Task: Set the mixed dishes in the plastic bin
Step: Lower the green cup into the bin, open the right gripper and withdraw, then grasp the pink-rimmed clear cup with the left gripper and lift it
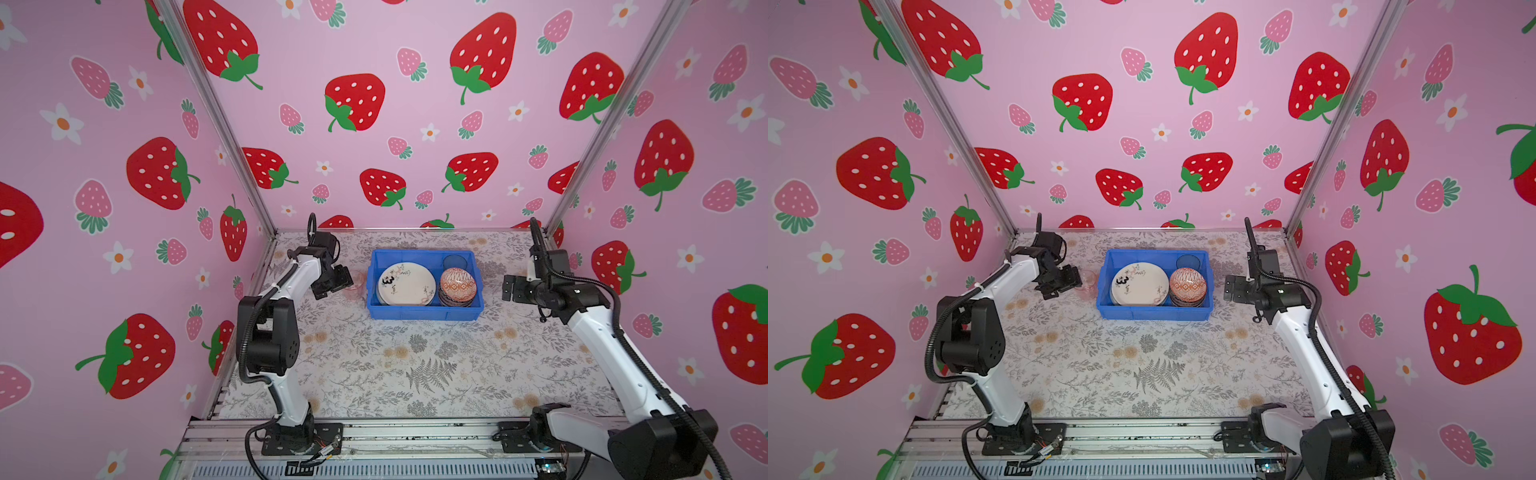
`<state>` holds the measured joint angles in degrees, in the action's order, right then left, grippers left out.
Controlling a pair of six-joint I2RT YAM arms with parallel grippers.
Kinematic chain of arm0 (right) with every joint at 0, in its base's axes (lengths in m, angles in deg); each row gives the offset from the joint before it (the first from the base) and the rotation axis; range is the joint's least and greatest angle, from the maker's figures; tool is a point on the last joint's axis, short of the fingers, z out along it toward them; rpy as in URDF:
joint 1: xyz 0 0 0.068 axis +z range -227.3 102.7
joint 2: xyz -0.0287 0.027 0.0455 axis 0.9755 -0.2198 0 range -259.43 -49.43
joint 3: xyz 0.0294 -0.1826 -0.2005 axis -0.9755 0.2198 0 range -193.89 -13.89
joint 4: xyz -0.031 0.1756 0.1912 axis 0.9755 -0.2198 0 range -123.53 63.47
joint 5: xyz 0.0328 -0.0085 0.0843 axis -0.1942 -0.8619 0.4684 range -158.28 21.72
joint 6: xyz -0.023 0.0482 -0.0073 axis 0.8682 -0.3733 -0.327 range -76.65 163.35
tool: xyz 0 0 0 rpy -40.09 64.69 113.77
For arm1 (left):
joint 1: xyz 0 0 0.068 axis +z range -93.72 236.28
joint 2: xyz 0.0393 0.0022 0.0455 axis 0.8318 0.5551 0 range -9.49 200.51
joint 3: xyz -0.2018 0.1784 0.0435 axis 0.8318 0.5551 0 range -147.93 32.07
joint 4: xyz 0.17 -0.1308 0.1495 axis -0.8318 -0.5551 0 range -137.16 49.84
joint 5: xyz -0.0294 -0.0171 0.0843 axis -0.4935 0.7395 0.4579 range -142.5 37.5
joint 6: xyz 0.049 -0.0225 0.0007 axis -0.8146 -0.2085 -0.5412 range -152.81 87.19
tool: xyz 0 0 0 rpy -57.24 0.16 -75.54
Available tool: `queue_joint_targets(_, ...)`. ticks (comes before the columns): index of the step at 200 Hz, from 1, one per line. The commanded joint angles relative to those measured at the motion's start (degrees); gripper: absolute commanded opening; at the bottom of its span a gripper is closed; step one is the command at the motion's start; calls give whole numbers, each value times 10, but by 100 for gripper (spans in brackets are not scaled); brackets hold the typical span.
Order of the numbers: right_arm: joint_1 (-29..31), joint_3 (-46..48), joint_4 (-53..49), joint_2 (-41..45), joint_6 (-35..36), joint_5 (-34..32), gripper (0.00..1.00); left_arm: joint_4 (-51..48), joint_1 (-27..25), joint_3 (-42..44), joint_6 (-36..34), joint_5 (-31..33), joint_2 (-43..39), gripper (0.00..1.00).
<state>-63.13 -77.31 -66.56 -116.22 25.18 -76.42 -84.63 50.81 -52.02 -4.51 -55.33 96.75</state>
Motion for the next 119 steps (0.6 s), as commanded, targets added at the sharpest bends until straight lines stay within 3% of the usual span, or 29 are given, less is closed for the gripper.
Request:
queue_joint_targets(1,-7,16,-14,21,9,-3,99,-15,-1,-47,2,31,10,77)
queue_joint_targets(119,-15,60,-24,65,-2,27,99,-22,-14,-102,-14,14,60,49)
